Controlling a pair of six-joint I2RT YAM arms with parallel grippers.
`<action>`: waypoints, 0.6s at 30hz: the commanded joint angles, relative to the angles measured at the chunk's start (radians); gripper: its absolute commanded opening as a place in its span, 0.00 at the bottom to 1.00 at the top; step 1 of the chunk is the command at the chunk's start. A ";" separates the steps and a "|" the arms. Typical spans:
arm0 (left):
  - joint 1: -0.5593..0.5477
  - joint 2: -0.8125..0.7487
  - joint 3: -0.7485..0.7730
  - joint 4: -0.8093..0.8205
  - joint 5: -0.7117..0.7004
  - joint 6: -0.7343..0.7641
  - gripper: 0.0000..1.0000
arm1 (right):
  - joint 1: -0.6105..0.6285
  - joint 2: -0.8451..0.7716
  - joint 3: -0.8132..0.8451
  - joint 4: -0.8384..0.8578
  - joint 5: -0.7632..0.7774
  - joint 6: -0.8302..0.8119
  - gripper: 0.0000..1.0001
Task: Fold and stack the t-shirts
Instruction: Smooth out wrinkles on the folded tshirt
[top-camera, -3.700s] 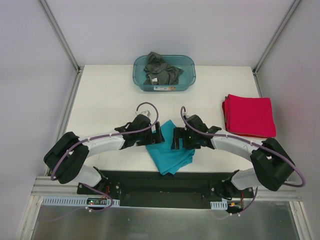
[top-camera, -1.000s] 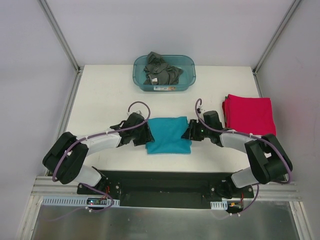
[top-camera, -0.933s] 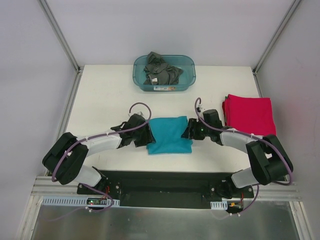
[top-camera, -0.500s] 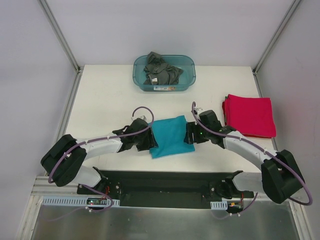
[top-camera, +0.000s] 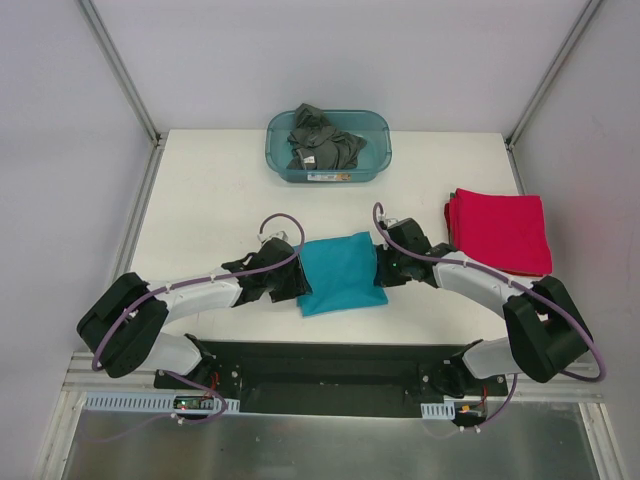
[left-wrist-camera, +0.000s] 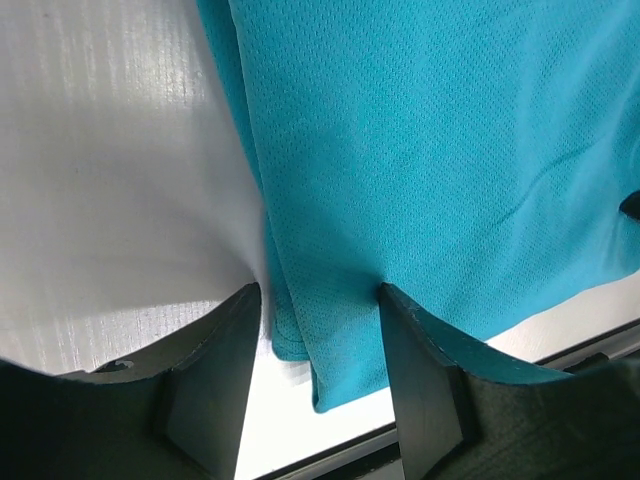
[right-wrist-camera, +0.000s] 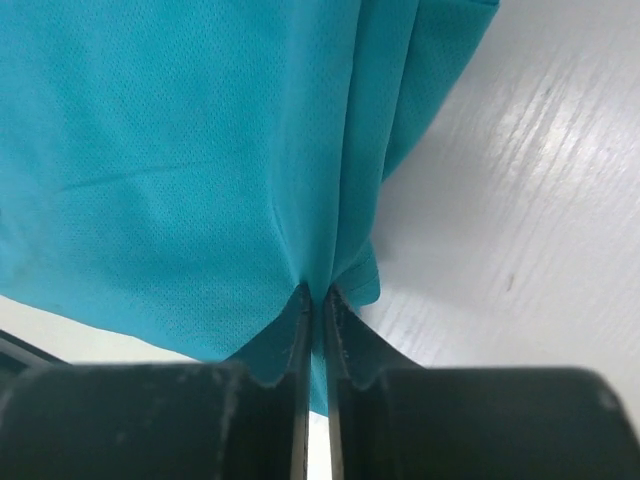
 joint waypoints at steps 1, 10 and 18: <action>-0.003 -0.013 -0.017 -0.063 -0.057 -0.010 0.50 | 0.001 -0.030 0.011 0.002 -0.041 0.084 0.03; -0.003 -0.006 -0.025 -0.077 -0.074 -0.023 0.48 | -0.093 -0.116 -0.114 0.212 -0.335 0.224 0.01; -0.005 0.003 -0.031 -0.098 -0.086 -0.030 0.45 | -0.223 -0.043 -0.266 0.381 -0.408 0.265 0.01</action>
